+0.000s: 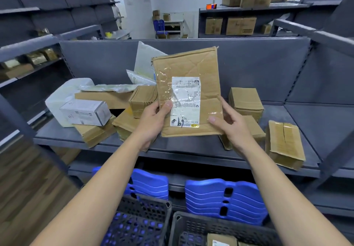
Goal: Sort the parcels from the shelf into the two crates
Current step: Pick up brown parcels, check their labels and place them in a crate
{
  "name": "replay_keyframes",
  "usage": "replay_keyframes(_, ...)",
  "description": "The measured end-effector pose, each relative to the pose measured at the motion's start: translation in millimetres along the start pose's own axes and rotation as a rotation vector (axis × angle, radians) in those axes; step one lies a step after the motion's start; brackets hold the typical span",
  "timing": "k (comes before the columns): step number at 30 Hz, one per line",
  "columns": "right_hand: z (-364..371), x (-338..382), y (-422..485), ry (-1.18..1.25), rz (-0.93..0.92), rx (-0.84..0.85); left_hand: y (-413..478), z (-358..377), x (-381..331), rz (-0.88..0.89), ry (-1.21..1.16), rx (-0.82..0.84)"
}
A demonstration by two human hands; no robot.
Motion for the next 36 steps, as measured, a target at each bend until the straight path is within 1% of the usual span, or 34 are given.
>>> replay_keyframes(4, 15.1, -5.6, -10.8, 0.095, 0.063, 0.136, -4.3, -2.1, -1.1, -0.024, 0.034, -0.008)
replay_keyframes(9, 14.6, -19.3, -22.5, 0.195, 0.194, 0.149, -7.1, -3.1, -2.6, -0.024, 0.067, -0.003)
replay_keyframes(12, 9.4, -27.0, -26.8, 0.263, 0.282, 0.151, -10.9, -2.6, -1.6, -0.035, 0.045, -0.018)
replay_keyframes(16, 8.6, -30.7, -28.9, 0.255, 0.315, 0.226, -13.1, -0.2, 3.3, -0.042, -0.021, -0.043)
replay_keyframes(17, 7.7, -29.0, -27.9, 0.261, 0.306, 0.222, -12.5, 0.0, 5.1, -0.051, -0.044, -0.03)
replay_keyframes(20, -4.7, -27.7, -21.6, 0.352, 0.281, 0.127, -9.7, -3.5, -2.4, -0.027, -0.078, 0.026)
replay_keyframes(21, -11.6, -27.2, -19.3, 0.375, 0.276, 0.091, -5.7, -9.8, -8.9, -0.014, -0.061, 0.015)
replay_keyframes(23, -21.7, -24.1, -18.3, 0.436, 0.271, 0.072, 11.3, -31.0, -24.6, -0.032, -0.041, -0.018)
replay_keyframes(24, -26.6, -26.9, -18.3, 0.463, 0.279, 0.067, 22.7, -39.9, -32.9, -0.06, -0.014, 0.008)
replay_keyframes(26, -34.4, -30.5, -17.4, 0.499, 0.301, 0.069, 42.0, -42.3, -51.2, -0.132, 0.116, 0.164)
replay_keyframes(28, -42.7, -30.2, -14.1, 0.499, 0.291, 0.056, 54.3, -30.0, -64.7, -0.179, 0.262, 0.34)
replay_keyframes(31, -49.4, -28.7, -6.3, 0.439, 0.289, 0.064, 64.6, -1.4, -78.3, -0.209, 0.409, 0.534)
replay_keyframes(34, -52.4, -26.5, 2.9, 0.392, 0.285, 0.069, 60.6, 26.8, -76.1, -0.285, 0.633, 0.721)
replay_keyframes(36, -55.7, -24.2, 7.3, 0.39, 0.28, 0.034, 56.4, 32.1, -62.0, -0.325, 0.683, 0.806)
Point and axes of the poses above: each hand's wrist, its own y-axis towards the middle knuckle, its own z-axis out of the palm, x = y × z, the point moved 6 cm from there along y, towards the middle knuckle, and after that the axes turned 9 degrees about -z, right-handed, at the moved point
